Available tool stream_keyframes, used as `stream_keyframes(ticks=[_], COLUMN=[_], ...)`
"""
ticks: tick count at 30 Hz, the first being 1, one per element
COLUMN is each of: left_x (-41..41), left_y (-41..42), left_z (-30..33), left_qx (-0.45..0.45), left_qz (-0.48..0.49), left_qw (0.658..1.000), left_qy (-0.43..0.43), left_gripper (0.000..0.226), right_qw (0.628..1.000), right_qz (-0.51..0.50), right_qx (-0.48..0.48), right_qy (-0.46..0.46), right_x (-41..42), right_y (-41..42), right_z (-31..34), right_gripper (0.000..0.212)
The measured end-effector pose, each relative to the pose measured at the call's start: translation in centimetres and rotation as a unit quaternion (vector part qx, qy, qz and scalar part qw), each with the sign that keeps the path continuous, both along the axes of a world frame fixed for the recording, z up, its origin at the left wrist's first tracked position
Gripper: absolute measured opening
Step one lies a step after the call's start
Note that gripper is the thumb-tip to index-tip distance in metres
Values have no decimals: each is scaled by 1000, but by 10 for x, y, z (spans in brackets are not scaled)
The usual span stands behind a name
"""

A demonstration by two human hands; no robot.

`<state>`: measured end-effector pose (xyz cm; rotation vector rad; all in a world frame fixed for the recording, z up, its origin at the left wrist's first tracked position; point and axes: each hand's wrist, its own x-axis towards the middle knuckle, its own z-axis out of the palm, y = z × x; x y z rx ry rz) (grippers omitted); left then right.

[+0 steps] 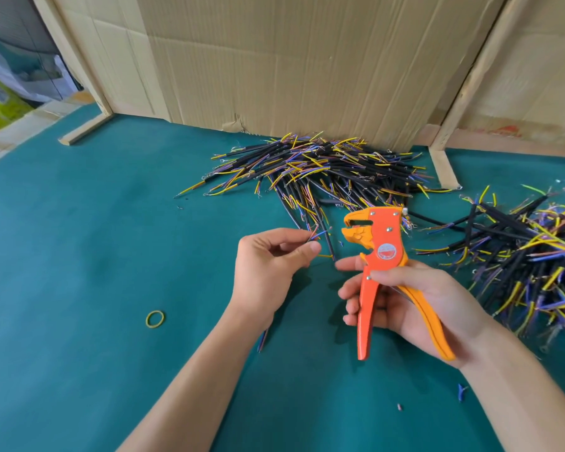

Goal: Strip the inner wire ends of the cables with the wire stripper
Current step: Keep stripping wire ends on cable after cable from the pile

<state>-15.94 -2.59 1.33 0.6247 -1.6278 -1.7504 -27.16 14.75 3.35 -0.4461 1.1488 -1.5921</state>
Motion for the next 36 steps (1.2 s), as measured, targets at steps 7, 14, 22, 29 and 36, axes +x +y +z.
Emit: stream_keyframes(ticks=[7, 14, 22, 29, 36], left_x=[0, 0, 1, 1, 1], left_y=[2, 4, 4, 5, 5], left_z=[2, 0, 0, 1, 1], left_qx=[-27, -108, -130, -123, -114], left_qz=[-1, 19, 26, 21, 7], left_qw=[999, 993, 990, 991, 992], left_qy=[-20, -51, -54, -52, -49], left_gripper=[17, 22, 18, 14, 16], right_qw=[998, 996, 996, 996, 997], right_qz=[52, 56, 40, 37, 31], right_qx=[24, 37, 38, 38, 37], right_qy=[33, 51, 69, 69, 62], right_x=[1, 4, 8, 9, 10], right_y=[1, -1, -2, -2, -3], right_z=[3, 4, 6, 7, 9], right_gripper=[39, 39, 48, 51, 48])
